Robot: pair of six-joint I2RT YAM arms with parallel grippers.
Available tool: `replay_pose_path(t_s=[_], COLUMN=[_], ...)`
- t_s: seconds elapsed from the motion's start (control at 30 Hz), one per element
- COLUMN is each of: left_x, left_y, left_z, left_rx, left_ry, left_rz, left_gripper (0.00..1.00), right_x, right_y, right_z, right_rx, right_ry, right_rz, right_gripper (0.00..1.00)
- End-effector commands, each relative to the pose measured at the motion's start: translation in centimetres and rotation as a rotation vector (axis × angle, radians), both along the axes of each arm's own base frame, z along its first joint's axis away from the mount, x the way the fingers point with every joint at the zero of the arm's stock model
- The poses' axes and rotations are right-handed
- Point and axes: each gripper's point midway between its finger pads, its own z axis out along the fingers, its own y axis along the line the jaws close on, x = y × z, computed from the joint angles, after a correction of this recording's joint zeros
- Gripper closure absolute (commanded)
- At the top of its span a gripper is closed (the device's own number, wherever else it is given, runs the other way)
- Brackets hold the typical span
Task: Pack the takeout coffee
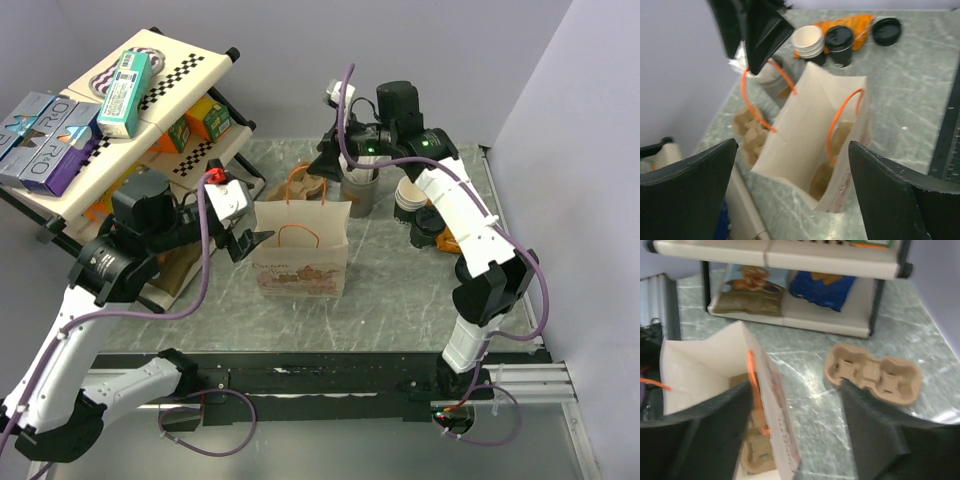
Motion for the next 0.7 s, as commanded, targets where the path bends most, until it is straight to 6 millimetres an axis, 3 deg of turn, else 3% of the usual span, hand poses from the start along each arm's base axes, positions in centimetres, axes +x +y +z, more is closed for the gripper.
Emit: replay_pose_path(t_s=[0.0,0.07,0.1,0.17,0.2,0.27,0.3,0.33,0.47,0.5,0.53,0.67], left_x=[1.0,1.4,1.4,1.7,2.0,2.6,3.0,3.3,4.3,3.7,3.9,3.4], left_y=[1.7,2.2,2.5,2.8,3.2,3.6,4.2,4.7,6.0,6.8,6.9,7.3], left_z=[0.9,0.1,0.2,-0.3,-0.5,-0.9,-0.6,-0.4,0.5,1.3,0.4,0.4], left_rx=[0.014,0.025,0.022,0.021,0.025,0.024,0.017,0.009,-0.036,-0.062,-0.055,-0.068], left_ry=[-0.095,-0.092,-0.101,-0.103,-0.109,-0.112,-0.126,-0.133,-0.229,-0.269,-0.276,-0.28], left_rz=[0.1,0.134,0.148,0.175,0.201,0.237,0.282,0.316,0.408,0.429,0.439,0.445], left_gripper=[0.01,0.01,0.01,0.01,0.01,0.01,0.01,0.01,0.01,0.01,0.01,0.01], right_x=[-4.2,-5.8,-7.5,-9.0,-10.8,-12.5,-14.2,-15.1,-18.6,-19.6,-20.8,-23.6], right_y=[1.3,1.5,1.6,1.6,1.8,1.9,1.9,2.0,1.6,1.2,1.4,0.9], right_z=[3.9,3.1,3.7,2.5,3.2,1.9,2.6,1.9,2.4,2.9,2.8,2.3], right_rx=[0.058,0.047,0.049,0.023,0.026,-0.011,-0.008,-0.021,-0.033,-0.032,-0.035,-0.056], right_ry=[-0.087,-0.058,-0.08,-0.06,-0.094,-0.088,-0.128,-0.123,-0.18,-0.196,-0.2,-0.227], right_rz=[0.145,0.185,0.216,0.232,0.264,0.281,0.31,0.322,0.364,0.371,0.398,0.444], right_gripper=[0.38,0.54,0.8,0.99,1.0,1.0,1.0,1.0,1.0,1.0,1.0,1.0])
